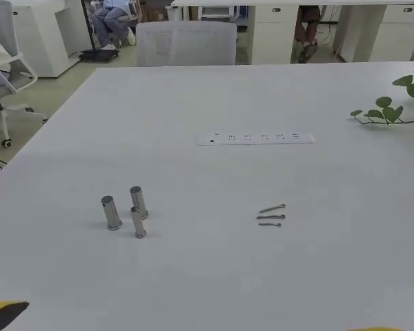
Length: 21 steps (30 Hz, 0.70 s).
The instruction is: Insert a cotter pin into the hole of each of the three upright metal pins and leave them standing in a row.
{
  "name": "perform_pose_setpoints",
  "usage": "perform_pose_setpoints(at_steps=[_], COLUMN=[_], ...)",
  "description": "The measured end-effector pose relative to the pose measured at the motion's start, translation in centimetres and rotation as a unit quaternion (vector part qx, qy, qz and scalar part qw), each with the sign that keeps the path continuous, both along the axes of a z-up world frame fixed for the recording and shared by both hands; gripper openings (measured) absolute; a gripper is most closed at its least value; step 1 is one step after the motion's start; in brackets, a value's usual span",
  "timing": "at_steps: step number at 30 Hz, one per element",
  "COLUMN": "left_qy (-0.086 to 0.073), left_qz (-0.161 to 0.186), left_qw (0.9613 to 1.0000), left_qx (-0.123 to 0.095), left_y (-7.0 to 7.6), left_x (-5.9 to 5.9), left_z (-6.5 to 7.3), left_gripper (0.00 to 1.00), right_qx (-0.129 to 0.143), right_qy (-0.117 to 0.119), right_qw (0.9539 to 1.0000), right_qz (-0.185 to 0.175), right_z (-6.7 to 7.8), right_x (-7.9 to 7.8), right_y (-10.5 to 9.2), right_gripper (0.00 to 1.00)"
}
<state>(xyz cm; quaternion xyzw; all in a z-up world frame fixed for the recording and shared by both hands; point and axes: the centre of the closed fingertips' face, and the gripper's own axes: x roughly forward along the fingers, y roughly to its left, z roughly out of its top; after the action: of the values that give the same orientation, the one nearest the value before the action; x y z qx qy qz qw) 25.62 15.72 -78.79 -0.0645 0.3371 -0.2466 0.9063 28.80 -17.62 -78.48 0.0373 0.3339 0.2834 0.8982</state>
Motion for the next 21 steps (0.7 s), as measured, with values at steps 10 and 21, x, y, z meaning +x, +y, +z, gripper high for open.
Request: perform_pose_setpoints(at_steps=[10, 21], left_qy=[-0.001, -0.008], left_qz=[-0.002, 0.017], left_qw=[1.0, 0.9993], left_qx=[0.002, -0.031], left_y=[0.4, 0.1], left_x=[1.9, 4.8], left_z=[-0.2, -0.8], left_gripper=[0.89, 0.88], right_qx=[-0.003, -0.006], right_qy=[0.0, 0.012], right_qw=[1.0, 0.9999], right_qz=[0.004, 0.011], right_z=[0.1, -0.3], right_x=[0.3, -0.1], right_y=[0.4, 0.7], right_gripper=[0.99, 0.99])
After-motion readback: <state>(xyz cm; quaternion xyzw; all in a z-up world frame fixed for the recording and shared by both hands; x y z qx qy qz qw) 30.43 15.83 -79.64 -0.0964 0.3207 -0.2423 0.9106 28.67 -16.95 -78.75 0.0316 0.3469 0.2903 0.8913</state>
